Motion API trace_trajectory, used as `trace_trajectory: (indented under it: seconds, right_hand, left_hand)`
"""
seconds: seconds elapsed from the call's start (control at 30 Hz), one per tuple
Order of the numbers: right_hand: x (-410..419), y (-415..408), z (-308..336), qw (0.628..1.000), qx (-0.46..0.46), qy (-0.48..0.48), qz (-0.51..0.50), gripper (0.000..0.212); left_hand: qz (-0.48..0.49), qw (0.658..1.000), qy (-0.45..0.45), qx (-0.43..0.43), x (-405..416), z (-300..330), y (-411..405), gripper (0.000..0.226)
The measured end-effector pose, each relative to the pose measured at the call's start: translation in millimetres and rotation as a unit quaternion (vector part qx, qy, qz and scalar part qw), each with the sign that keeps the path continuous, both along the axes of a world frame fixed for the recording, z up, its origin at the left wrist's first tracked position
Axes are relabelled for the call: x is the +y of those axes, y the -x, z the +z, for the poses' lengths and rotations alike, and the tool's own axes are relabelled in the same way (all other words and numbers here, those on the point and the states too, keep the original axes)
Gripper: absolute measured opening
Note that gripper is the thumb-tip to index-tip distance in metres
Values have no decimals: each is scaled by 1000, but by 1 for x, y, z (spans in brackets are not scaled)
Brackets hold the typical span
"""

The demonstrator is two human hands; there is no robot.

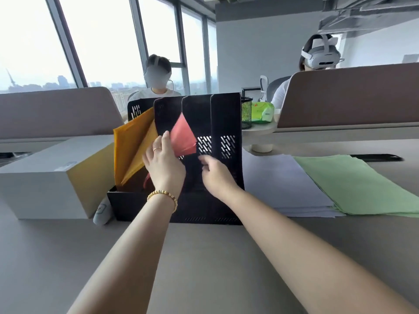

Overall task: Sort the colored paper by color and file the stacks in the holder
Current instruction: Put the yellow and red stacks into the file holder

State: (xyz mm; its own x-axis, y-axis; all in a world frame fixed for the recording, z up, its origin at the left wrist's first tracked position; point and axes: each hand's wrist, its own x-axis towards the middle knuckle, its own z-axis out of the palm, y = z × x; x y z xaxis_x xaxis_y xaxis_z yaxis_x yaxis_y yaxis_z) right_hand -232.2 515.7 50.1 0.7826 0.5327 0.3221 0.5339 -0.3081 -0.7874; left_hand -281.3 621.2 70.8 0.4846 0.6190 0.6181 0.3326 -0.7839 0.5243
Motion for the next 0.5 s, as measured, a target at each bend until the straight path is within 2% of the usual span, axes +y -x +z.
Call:
trace_trajectory:
  seconds: [0.2, 0.37, 0.43, 0.5]
  right_hand:
    - [-59, 11, -10, 993, -89, 10, -77, 45]
    - [-132, 12, -42, 969, -156, 72, -177, 50]
    - [-167, 8, -64, 959, -147, 106, -219, 52]
    - [-199, 1, -83, 953, -112, 135, -245, 54]
  left_hand:
    - [-79, 996, -12, -35, -63, -14, -3, 62]
    - [-194, 971, -103, -99, -133, -37, 1, 55]
    - [-258, 957, -106, -80, -159, -55, 2, 52]
    - [-288, 955, -60, -35, -181, -71, 0, 46]
